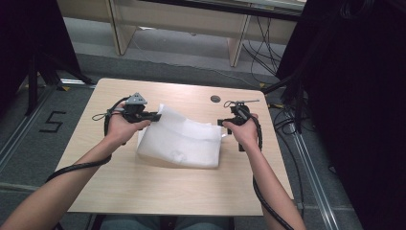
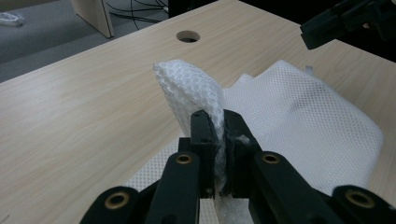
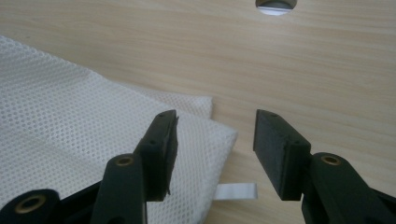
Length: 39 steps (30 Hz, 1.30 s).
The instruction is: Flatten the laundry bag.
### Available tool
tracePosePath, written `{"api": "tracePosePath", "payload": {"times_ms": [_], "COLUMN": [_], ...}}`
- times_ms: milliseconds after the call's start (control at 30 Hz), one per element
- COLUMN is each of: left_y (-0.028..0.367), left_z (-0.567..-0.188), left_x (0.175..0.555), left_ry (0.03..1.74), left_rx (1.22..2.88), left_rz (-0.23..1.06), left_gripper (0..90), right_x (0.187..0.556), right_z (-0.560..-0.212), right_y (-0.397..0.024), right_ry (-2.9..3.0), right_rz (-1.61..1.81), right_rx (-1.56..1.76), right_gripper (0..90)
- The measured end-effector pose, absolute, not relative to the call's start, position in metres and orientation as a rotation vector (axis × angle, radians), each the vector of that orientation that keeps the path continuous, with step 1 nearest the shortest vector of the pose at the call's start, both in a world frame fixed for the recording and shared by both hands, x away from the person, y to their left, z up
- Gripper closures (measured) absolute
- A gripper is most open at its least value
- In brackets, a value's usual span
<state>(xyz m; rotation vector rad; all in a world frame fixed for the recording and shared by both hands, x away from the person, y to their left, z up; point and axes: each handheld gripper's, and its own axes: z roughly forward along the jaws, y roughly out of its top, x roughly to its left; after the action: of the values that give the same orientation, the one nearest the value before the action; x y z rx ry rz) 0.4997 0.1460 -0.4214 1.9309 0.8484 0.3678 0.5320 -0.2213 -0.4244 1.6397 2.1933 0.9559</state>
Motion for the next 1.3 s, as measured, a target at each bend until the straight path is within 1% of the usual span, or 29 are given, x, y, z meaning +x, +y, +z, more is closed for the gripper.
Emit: {"api": "tracePosePath", "payload": {"times_ms": [133, 167, 233, 333, 367, 467, 600, 633, 700, 733, 833, 900, 967, 1067, 1300], "left_y": [0.144, 0.144, 0.143, 0.142, 0.143, 0.142, 0.139, 0.139, 0.139, 0.139, 0.14, 0.14, 0.141, 0.141, 0.148], "left_z": [-0.422, -0.422, -0.42, -0.421, -0.421, -0.422, -0.424, -0.424, -0.425, -0.425, -0.425, -0.426, -0.426, -0.426, -0.417], "left_x": [0.5, 0.499, 0.5, 0.502, 0.503, 0.503, 0.503, 0.504, 0.504, 0.504, 0.505, 0.506, 0.506, 0.507, 0.504], "left_ry": [0.836, 0.837, 0.832, 0.832, 0.822, 0.833, 0.842, 0.839, 0.842, 0.848, 0.838, 0.85, 0.845, 0.861, 0.866], "left_rx": [1.937, 1.936, 1.946, 1.954, 1.976, 1.969, 1.962, 1.963, 1.967, 1.966, 1.981, 1.972, 1.983, 1.961, 1.911], "left_rz": [0.378, 0.387, 0.385, 0.388, 0.389, 0.395, 0.389, 0.382, 0.381, 0.387, 0.384, 0.377, 0.38, 0.37, 0.38], "left_gripper": [83.9, 84.0, 83.9, 83.9, 83.9, 83.9, 83.9, 83.9, 83.9, 83.9, 83.9, 83.9, 83.9, 83.8, 83.7], "right_x": [0.541, 0.544, 0.547, 0.551, 0.55, 0.553, 0.556, 0.558, 0.558, 0.559, 0.559, 0.559, 0.559, 0.557, 0.548], "right_z": [-0.44, -0.447, -0.449, -0.455, -0.454, -0.457, -0.46, -0.462, -0.464, -0.467, -0.471, -0.473, -0.471, -0.464, -0.436], "right_y": [-0.214, -0.21, -0.208, -0.203, -0.2, -0.202, -0.205, -0.209, -0.209, -0.21, -0.211, -0.212, -0.214, -0.214, -0.22], "right_ry": [2.225, 2.212, 2.257, 2.229, 2.236, 2.262, 2.238, 2.239, 2.216, 2.205, 2.224, 2.242, 2.275, 2.263, 2.229], "right_rz": [0.93, 0.979, 0.911, 0.929, 0.916, 0.878, 0.879, 0.879, 0.831, 0.837, 0.825, 0.839, 0.794, 0.828, 0.962], "right_rx": [1.636, 1.647, 1.637, 1.648, 1.709, 1.651, 1.706, 1.676, 1.724, 1.699, 1.717, 1.719, 1.693, 1.675, 1.584], "right_gripper": [50.8, 51.0, 51.2, 51.9, 52.3, 54.7, 51.5, 50.4, 50.3, 50.9, 62.7, 73.6, 81.0, 84.6, 85.5]}}
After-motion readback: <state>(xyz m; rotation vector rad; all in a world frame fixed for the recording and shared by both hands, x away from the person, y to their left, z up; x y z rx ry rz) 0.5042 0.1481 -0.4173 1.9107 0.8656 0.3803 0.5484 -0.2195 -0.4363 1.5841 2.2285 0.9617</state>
